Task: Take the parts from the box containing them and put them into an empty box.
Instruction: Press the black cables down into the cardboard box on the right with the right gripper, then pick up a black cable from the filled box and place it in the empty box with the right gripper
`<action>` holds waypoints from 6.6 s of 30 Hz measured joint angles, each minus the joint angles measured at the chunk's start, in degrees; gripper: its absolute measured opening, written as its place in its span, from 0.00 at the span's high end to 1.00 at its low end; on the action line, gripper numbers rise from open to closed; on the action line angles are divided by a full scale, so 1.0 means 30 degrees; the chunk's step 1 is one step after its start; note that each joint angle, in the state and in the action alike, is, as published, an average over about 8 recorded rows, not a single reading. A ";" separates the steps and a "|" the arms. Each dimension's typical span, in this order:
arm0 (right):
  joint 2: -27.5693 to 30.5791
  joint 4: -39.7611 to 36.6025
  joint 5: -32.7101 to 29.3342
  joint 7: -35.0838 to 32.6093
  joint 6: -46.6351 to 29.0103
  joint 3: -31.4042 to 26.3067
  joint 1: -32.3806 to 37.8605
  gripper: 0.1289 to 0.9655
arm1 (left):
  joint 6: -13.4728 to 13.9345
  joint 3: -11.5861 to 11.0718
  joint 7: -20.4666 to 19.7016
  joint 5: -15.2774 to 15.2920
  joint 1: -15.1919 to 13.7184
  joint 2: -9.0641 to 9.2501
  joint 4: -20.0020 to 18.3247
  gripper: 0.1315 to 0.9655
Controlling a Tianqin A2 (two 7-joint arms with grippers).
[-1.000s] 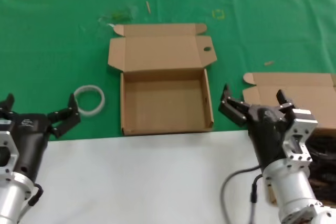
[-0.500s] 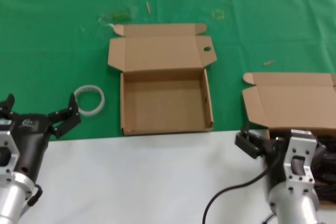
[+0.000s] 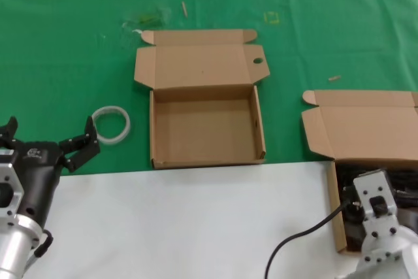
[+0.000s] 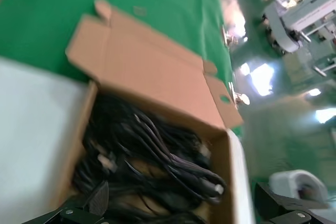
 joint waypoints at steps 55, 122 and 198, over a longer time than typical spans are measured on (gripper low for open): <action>-0.0011 -0.6871 0.2754 -1.5125 -0.2996 0.5153 0.4695 0.00 | 0.0000 0.0000 -0.0005 0.0003 0.0000 0.0000 0.0000 0.00; -0.0011 -0.3631 0.4009 -1.3517 -0.2147 0.1928 0.5392 0.92 | 0.0000 0.0000 -0.0004 0.0002 0.0000 0.0000 0.0000 0.00; 0.0054 -1.2130 0.6771 -0.4575 -0.9969 -0.8528 1.1010 0.73 | 0.0000 0.0000 -0.0004 0.0002 0.0000 0.0000 0.0000 0.00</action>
